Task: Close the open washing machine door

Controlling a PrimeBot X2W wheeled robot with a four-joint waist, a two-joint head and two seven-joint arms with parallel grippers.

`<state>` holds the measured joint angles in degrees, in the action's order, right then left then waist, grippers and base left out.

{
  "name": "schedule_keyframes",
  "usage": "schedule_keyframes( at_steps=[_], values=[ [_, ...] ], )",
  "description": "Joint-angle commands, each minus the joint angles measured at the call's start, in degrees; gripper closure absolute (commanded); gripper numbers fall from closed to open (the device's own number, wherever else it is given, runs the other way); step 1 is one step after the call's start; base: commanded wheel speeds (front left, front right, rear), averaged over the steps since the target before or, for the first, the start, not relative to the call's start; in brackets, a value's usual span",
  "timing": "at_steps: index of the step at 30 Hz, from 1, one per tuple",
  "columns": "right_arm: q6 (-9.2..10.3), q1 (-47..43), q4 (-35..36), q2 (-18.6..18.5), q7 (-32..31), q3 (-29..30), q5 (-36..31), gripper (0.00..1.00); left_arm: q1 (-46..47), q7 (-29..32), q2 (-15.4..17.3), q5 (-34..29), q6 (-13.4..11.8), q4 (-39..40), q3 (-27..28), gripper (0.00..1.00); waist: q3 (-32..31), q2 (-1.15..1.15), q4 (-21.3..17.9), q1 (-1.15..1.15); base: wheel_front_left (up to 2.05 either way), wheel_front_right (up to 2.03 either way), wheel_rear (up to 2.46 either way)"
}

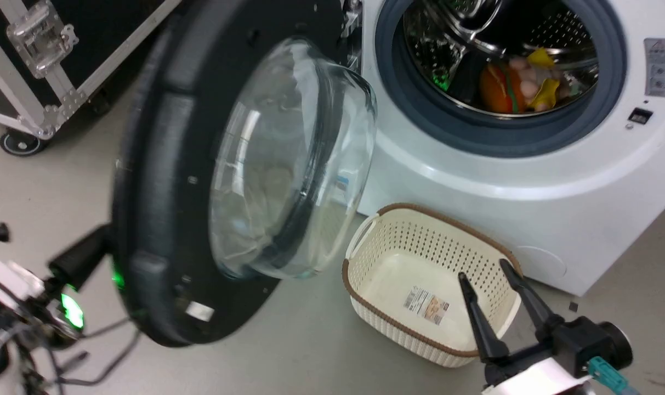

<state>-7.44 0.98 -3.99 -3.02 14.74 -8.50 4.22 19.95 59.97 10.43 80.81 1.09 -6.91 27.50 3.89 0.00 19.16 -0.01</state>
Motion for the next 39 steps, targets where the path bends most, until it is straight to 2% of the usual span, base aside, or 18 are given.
schedule_keyframes(
  at_steps=[1, 2, 6, 10, 13, 20, 30, 39],
  values=[
    [-0.05, -0.9, -0.2, 0.1, 0.3, 0.7, 0.5, 0.0, -2.2, 0.7, -1.7, 0.4, -0.4, 2.1, -0.9, 1.0, -1.0, 0.0, -0.5, 0.01, 0.0, 0.0, 0.0],
    [-0.05, -0.9, -0.2, 0.1, 0.3, 0.7, 0.5, 0.0, -2.2, 0.7, -1.7, 0.4, -0.4, 2.1, -0.9, 1.0, -1.0, 0.0, -0.5, 0.01, 0.0, 0.0, 0.0],
    [-0.05, -1.5, -0.3, 0.1, 0.3, 2.1, 0.8, 0.0, -7.2, 1.0, -5.6, 1.2, -0.9, 7.8, -3.4, 1.0, -2.1, 0.0, -1.8, 0.01, 0.0, 0.0, 0.0],
    [-0.05, -1.6, 0.0, 0.1, 0.3, 3.6, 0.7, 0.0, -12.2, 0.0, -7.1, 2.5, -0.8, 11.0, -7.5, 1.0, -2.3, 0.0, -3.6, 0.01, 0.0, 0.0, 0.0],
    [-0.05, -1.4, 0.0, 0.1, 0.3, 4.7, 0.4, 0.0, -15.1, -2.5, -7.5, 3.7, -0.2, 12.0, -11.7, 1.0, -1.8, 0.0, -5.3, 0.01, 0.0, 0.0, 0.0],
    [-0.05, -0.3, 0.0, 0.1, 0.3, 5.5, -0.3, 0.0, -18.9, -13.1, -7.5, 9.8, 1.8, 10.3, -24.4, 1.0, 0.7, 0.0, -11.6, 0.01, 0.0, 0.0, 0.0],
    [-0.05, 1.8, 0.0, 0.1, 0.3, 8.2, 0.6, 0.0, -13.4, -26.4, -7.5, 13.6, 4.8, 5.0, -35.8, 1.0, 6.9, 0.0, -23.5, 0.01, 0.0, 0.0, 0.0],
    [-0.05, 3.5, -0.1, 0.1, 0.3, 8.9, 2.9, 0.0, -3.4, -37.4, -7.5, 13.6, 5.9, -0.8, -38.7, 1.0, 12.5, 0.0, -34.8, 0.01, 0.0, 0.0, 0.0]
  ],
)
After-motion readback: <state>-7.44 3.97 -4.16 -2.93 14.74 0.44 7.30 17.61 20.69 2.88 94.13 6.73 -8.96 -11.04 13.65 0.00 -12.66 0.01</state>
